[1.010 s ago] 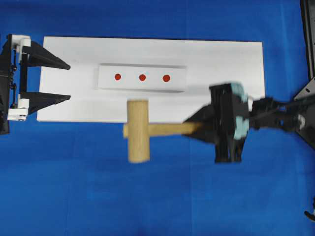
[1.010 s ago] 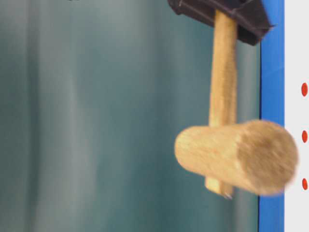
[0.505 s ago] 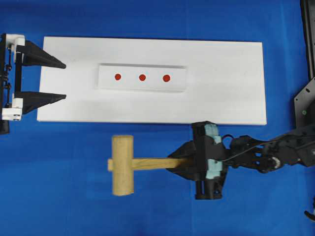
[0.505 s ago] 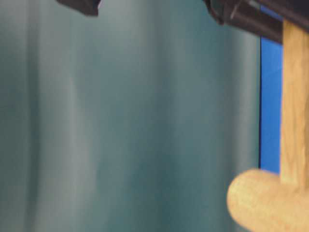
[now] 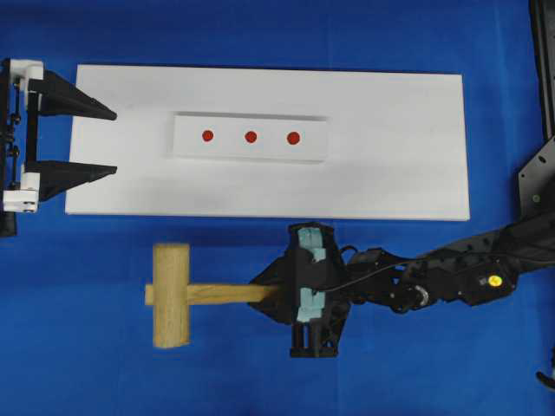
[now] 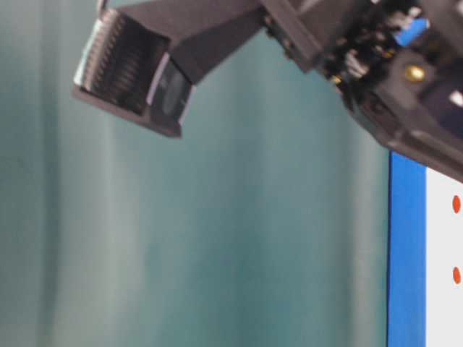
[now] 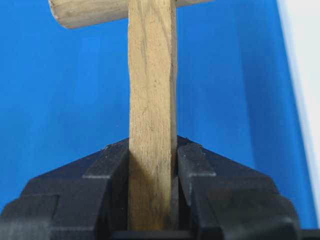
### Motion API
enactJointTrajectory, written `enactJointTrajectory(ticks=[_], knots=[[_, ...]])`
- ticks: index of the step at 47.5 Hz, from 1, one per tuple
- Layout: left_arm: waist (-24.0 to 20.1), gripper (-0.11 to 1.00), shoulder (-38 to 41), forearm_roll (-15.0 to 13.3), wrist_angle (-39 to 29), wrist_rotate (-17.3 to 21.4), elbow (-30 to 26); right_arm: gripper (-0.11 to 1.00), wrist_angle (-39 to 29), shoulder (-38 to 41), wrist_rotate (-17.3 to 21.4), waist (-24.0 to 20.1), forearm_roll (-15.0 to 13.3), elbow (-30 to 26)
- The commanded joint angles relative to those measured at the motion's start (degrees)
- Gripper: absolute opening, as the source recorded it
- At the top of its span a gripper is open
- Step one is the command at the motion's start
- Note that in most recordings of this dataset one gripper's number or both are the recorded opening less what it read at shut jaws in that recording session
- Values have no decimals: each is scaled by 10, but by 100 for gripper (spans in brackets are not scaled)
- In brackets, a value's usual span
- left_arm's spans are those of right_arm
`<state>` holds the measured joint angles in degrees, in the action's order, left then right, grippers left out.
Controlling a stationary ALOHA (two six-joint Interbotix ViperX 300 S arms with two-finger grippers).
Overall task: Hit the mark with a hammer.
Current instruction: 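Carry the mallet below the board and lower it with the right gripper, then open the right gripper to release the mallet on the table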
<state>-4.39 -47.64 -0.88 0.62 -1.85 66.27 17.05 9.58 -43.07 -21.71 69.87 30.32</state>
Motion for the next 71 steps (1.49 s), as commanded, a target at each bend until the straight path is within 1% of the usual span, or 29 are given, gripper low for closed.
enactJointTrajectory(ticks=[1,20,38,48,63,65,67,69,71], knots=[[-1,84,0,0,5,2,-4,7,1,-2,0,3,-2,-23],[-1,84,0,0,5,3,-4,8,-10,61,13,9,1,-26],[-2,84,1,0,11,3,-4,8,-12,99,14,9,1,-32],[-2,84,0,0,13,3,-4,8,-27,103,12,10,0,-30],[-2,84,0,0,15,3,-4,8,-29,103,11,10,-1,-33],[-2,84,0,0,16,3,-4,10,-29,103,11,9,-1,-33],[-2,84,0,0,15,3,-4,17,-28,103,11,10,-1,-32],[-2,84,0,0,15,3,-4,27,-27,103,11,10,-1,-33],[-1,84,0,0,15,3,-4,39,-26,102,11,10,-1,-33]])
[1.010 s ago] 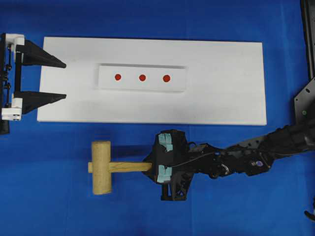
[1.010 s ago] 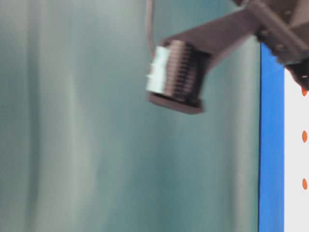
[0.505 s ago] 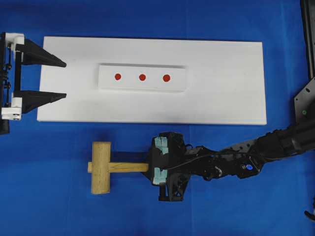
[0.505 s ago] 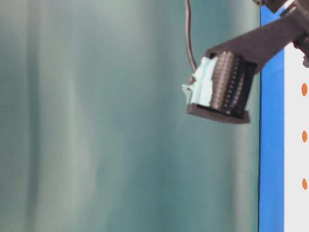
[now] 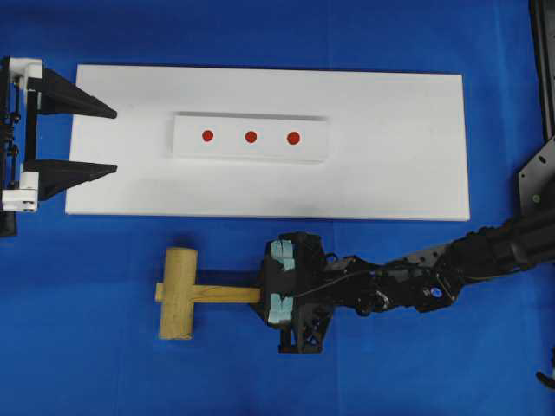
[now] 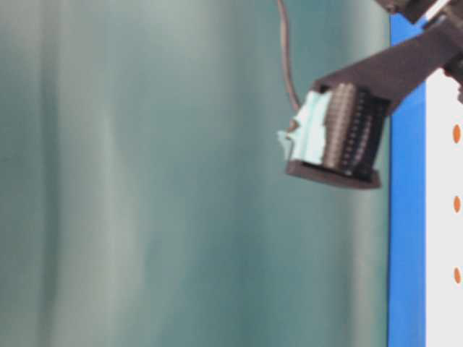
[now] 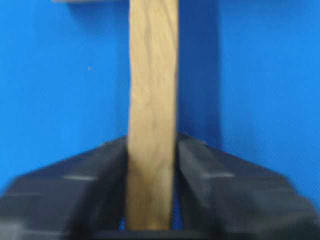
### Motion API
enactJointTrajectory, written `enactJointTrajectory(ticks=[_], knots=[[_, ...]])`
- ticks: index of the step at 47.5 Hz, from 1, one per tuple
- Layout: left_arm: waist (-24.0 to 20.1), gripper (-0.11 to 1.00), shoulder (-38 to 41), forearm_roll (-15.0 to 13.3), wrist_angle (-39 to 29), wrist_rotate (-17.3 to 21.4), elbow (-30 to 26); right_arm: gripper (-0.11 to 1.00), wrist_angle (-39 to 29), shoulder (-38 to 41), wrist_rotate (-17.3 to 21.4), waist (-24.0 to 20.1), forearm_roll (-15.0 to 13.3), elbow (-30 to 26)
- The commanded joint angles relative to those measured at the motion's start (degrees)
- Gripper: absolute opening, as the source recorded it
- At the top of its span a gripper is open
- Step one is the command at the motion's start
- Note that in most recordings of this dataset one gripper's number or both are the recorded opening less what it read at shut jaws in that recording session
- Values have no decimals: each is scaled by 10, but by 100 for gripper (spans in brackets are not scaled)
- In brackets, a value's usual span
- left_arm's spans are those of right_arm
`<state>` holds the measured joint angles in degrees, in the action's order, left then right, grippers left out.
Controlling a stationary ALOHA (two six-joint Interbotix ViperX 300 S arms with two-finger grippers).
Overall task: Hit the mark with a hammer.
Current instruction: 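Open the right gripper to release the mallet on the table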
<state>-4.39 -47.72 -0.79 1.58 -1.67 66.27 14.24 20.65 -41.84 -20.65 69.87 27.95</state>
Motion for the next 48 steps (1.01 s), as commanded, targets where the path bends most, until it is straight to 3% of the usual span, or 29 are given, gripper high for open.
enactJointTrajectory(ticks=[1,7,10,18,34,48], knots=[[-1,84,1,-1,6,1,-4,46,3,-10,-2,-1,-1,-8],[-2,84,1,-1,6,0,-4,81,11,-19,-2,-1,-1,-7],[-1,84,1,-1,6,-1,-4,91,12,-33,-6,-1,-1,-4],[-2,84,0,-1,6,-1,-4,84,12,-83,-14,-2,-2,15],[-2,84,0,-1,6,-2,-5,84,13,-203,-56,-2,-2,69],[-1,84,0,-1,8,-3,-4,84,17,-221,-70,4,-2,79]])
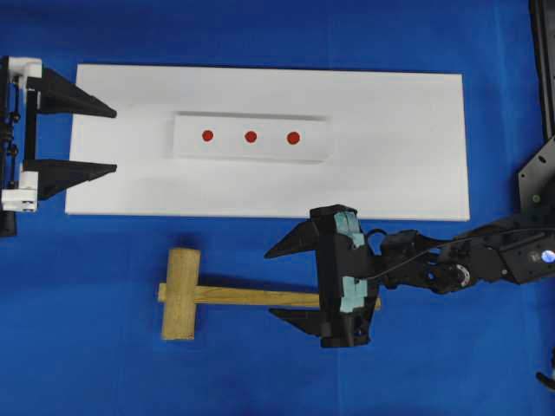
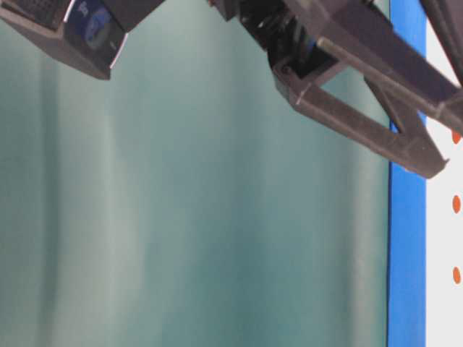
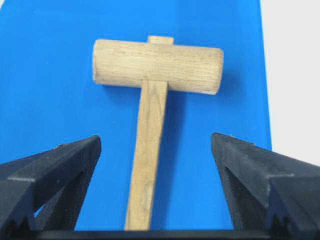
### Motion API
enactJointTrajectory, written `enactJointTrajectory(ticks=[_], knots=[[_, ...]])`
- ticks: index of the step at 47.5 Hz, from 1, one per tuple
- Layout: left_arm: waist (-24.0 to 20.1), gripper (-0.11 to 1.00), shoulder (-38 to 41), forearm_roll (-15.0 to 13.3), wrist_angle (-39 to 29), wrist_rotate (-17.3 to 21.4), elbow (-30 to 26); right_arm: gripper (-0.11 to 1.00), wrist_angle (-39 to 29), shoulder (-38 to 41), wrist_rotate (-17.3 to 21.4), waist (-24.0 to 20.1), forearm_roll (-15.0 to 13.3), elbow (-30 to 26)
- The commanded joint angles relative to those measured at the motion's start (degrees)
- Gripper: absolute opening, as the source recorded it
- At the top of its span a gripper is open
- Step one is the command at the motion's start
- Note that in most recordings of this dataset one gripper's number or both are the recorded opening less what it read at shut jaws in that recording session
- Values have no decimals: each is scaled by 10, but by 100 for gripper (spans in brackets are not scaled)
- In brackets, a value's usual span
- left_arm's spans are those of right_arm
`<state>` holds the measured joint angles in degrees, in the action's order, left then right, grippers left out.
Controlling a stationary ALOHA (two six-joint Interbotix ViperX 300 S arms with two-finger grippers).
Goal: Hit the mark with a hammer.
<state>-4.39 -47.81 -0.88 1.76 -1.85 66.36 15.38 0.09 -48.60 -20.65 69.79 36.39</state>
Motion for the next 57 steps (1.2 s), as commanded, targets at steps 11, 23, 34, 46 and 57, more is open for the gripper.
enactJointTrajectory(ticks=[11,23,34,46,57], knots=[[-2,84,1,0,8,-1,-5,84,9,-33,-28,55,-1,2],[-2,84,1,0,8,-1,-5,84,-19,-79,-76,153,-1,25],[-1,84,1,0,5,-1,-5,83,-57,-137,-89,178,-1,42],[-2,84,-11,0,4,5,-4,83,-50,-290,-96,189,-1,106],[-2,84,-46,0,-33,6,-2,83,-46,-435,-108,203,-1,193]])
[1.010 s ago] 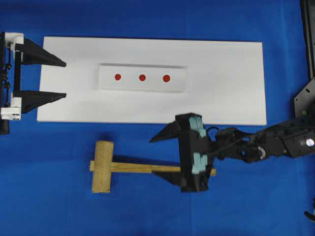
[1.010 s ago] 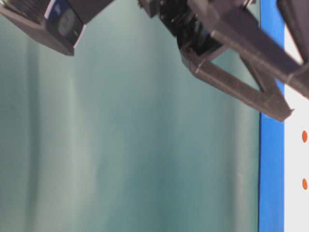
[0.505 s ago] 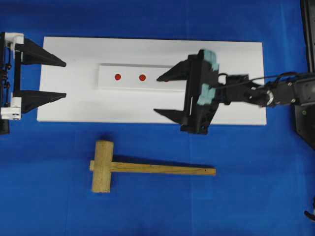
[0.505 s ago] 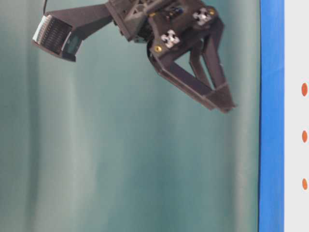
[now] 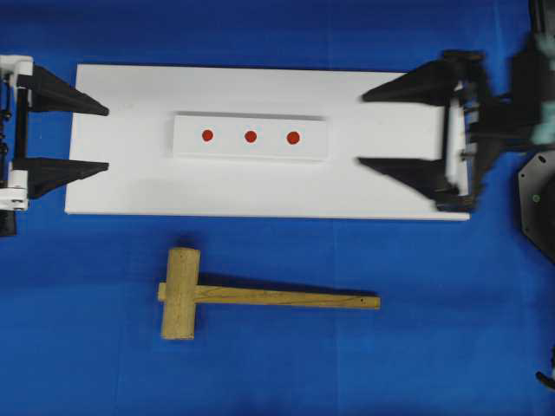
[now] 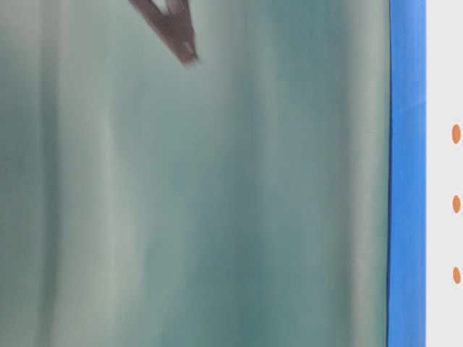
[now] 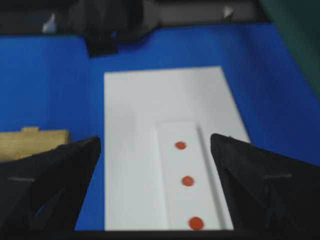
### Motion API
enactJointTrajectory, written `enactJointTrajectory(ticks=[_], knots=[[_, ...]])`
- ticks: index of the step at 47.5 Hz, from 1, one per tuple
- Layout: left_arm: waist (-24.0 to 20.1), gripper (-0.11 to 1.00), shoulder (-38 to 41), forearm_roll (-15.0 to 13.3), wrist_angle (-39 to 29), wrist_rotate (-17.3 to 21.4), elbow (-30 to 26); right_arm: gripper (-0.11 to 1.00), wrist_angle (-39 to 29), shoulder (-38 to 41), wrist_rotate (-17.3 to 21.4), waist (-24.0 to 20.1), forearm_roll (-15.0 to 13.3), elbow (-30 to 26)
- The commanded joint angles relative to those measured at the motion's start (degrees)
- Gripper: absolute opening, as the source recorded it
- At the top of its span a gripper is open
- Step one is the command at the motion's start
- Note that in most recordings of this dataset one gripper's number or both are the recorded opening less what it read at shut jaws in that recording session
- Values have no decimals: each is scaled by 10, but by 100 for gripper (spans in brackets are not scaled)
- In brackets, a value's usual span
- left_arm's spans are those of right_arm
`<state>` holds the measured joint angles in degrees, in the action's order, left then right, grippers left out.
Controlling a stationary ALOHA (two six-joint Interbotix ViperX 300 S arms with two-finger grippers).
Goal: Hit the mark with a hammer.
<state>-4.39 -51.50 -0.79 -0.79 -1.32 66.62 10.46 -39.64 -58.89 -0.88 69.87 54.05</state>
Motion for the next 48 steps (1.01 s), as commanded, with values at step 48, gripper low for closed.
enactJointTrajectory(ticks=[48], knots=[[-1,84,-188,-1,-110,74,54,81,23,-236,-31,9,24,250]])
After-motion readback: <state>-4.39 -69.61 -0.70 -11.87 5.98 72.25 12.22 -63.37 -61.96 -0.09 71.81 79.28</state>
